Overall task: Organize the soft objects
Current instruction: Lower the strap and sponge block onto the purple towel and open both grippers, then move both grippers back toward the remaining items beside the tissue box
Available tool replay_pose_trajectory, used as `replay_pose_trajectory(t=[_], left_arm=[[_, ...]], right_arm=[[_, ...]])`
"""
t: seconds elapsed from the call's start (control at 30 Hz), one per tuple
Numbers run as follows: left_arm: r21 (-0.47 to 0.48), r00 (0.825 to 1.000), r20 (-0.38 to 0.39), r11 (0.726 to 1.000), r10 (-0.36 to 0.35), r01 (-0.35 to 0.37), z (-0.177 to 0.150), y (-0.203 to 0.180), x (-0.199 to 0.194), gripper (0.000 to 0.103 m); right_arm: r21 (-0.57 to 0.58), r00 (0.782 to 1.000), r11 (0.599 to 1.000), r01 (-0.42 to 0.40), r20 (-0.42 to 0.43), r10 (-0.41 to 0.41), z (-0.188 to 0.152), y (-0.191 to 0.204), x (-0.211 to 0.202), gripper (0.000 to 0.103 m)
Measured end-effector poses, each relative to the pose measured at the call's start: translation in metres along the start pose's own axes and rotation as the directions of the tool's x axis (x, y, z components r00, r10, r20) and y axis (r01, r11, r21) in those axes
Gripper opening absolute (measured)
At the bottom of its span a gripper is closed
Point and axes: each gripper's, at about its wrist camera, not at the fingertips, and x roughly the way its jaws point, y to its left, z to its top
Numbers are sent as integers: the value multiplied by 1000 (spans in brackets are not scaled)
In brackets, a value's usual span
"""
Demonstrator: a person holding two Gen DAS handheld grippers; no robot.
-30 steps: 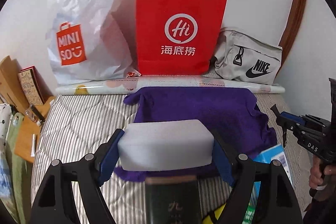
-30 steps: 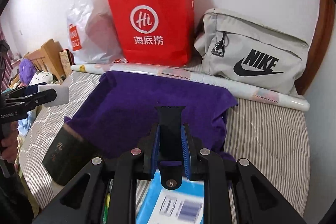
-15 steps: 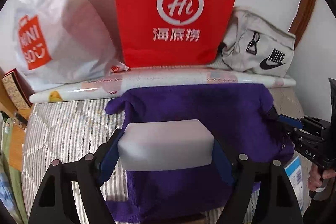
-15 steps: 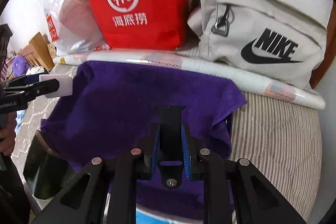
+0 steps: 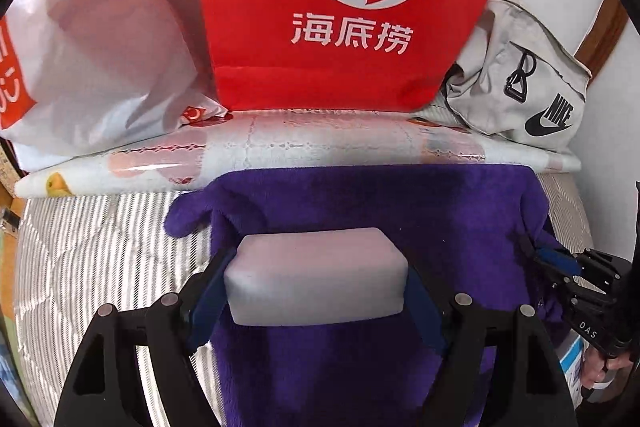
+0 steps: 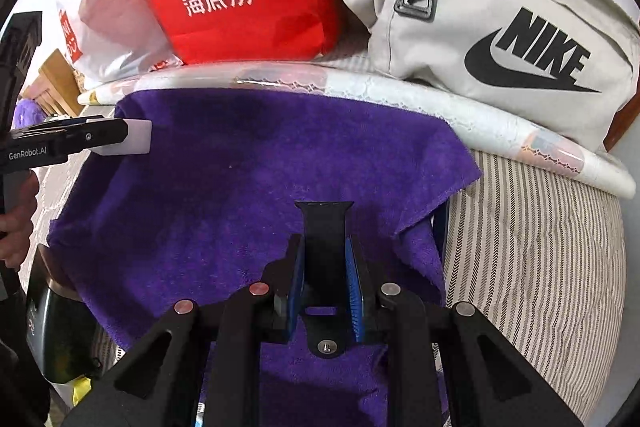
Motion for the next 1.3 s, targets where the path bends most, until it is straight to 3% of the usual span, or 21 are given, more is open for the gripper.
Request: replay_pose_trajectory(t=[0.33, 0.4, 0.47, 0.5, 0.63, 1.07, 1.3], left_arm=[[-20, 1000, -8, 999, -29, 28, 4, 3, 12, 81], [-20, 999, -14, 999, -35, 35, 4, 5, 11, 82], [-27, 999, -24, 999, -33, 32, 3, 6, 10, 84], [-28, 999, -25, 999, -35, 34, 2, 6, 9, 84], [-19, 1000, -21, 1000, -18, 17, -3, 6, -2, 84], [-24, 999, -45, 1000, 6, -7, -30, 9, -31, 84], [-27, 1000, 2, 1000, -5, 5, -61, 6, -76, 84]], right_arm=[[6, 999, 1000, 8, -48, -7, 4, -4, 14, 22], [-1, 999, 1000, 15, -47, -15, 5, -2, 14, 32], [-6, 999, 1000, 19, -43, -19, 6, -1, 13, 61], [-7, 999, 1000, 22, -27, -22, 6, -2, 10, 64], [-5, 1000, 1000, 18, 12, -18, 6, -1, -1, 68], [-3, 998, 1000, -2, 68, 2, -17, 8, -48, 69], [-8, 977, 1000, -5, 213, 6, -47, 18, -91, 69]])
